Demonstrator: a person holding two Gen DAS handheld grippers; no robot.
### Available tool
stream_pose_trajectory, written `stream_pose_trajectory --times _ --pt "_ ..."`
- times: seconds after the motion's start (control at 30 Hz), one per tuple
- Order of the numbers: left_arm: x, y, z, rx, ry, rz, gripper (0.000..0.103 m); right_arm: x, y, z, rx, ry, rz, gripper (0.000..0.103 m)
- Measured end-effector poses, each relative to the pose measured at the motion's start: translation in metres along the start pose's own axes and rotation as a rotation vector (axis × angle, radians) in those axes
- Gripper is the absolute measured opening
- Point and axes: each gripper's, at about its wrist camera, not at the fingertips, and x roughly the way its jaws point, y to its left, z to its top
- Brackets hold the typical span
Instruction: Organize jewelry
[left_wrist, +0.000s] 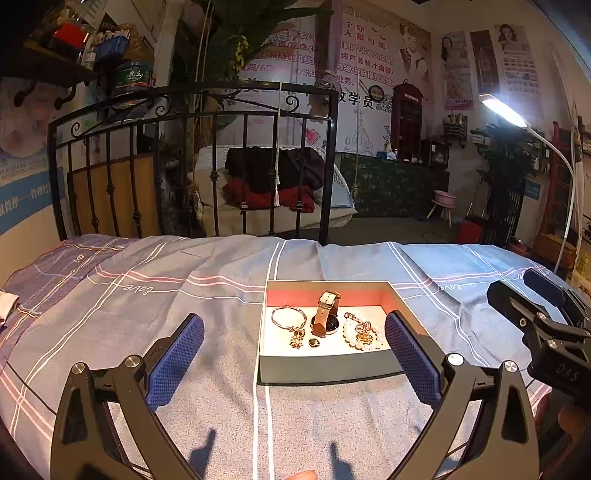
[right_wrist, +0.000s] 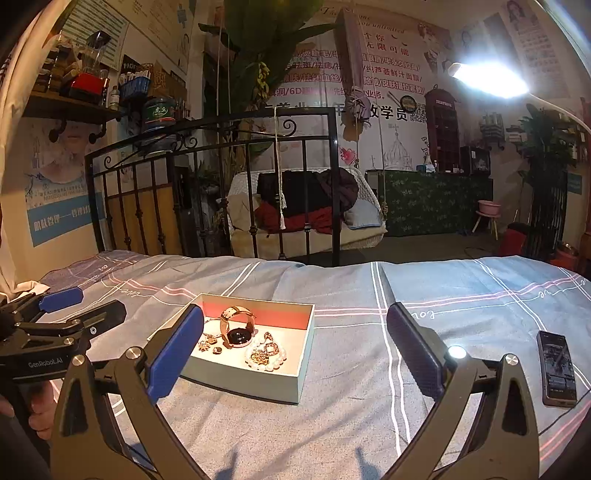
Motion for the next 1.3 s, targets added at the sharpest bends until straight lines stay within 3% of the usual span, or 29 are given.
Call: stream_pose_trajectory --times 0.57,1.1,1.3 --pt "0.0020 -0.0049 -0.0054 0.026 -0.001 0.001 0.096 0.0018 -0.0001 0.0000 -0.001 0.016 0.011 0.098" --pt "0.0086 0.0024 -0.0062 -0.038 0.051 -0.011 0.096 0.0054 0.0008 -0.0040 -0.005 0.030 0.013 0.098" --pt "0.0059 0.0010 -0.0069 -0.022 0.023 0.019 0.096 0.0060 0.0017 -0.0072 -0.004 0.036 0.013 0.097"
